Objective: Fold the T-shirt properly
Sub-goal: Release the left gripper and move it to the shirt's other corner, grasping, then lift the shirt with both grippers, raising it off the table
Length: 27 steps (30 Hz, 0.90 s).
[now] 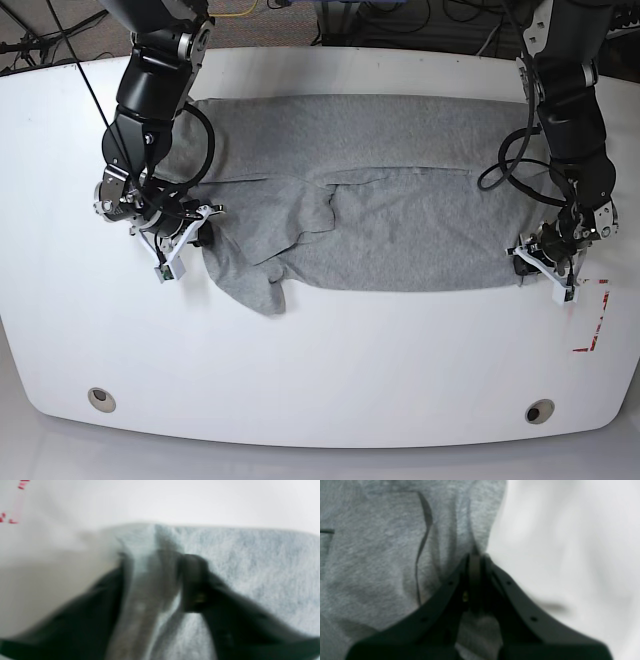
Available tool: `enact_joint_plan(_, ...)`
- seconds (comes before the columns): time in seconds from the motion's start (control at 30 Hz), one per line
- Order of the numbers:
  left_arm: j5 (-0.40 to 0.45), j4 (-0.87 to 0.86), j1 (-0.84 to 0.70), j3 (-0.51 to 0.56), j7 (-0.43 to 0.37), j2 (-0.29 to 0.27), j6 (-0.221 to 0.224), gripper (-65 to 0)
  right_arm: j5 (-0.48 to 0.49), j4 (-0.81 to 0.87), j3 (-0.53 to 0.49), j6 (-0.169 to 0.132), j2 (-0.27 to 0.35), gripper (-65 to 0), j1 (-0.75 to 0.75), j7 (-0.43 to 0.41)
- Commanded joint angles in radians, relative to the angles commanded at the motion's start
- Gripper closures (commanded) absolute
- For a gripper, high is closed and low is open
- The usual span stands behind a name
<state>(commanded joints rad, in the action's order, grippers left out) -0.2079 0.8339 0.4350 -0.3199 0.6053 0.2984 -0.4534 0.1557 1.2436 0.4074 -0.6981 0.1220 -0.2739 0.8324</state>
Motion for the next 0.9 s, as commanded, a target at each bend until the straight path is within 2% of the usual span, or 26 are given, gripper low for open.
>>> enact_joint_plan(0.13,-0.002,0.017,0.0,0.0,0.009,0.0,-0.003,0.0,0.0,0.005,0.0,0.0,0.003,0.0,0.0,0.003)
enact_joint_plan(0.23,-0.006,0.069,-0.002,0.0,0.058,0.0,-0.005,0.0,0.0,0.021,0.0,0.0,0.006,0.0,0.0,0.021)
enact_joint_plan(0.33,-0.006,0.184,-0.029,-0.006,0.133,0.0,-0.031,0.0,0.0,0.069,0.002,0.0,0.015,0.0,0.011,0.068)
enact_joint_plan(0.43,-0.006,0.288,-0.064,-0.006,0.172,-0.002,-0.049,0.0,0.0,0.123,0.002,0.0,0.02,0.0,0.025,0.089)
enact_joint_plan(0.7,-0.006,0.546,-0.114,-0.006,0.27,-0.029,-0.052,0.0,0.0,0.247,0.0,0.0,0.023,0.0,0.02,0.16)
enact_joint_plan(0.9,-0.003,0.675,-0.114,-0.006,0.305,-0.063,-0.052,0.0,0.0,0.267,-0.003,0.0,0.069,0.0,-0.04,0.181)
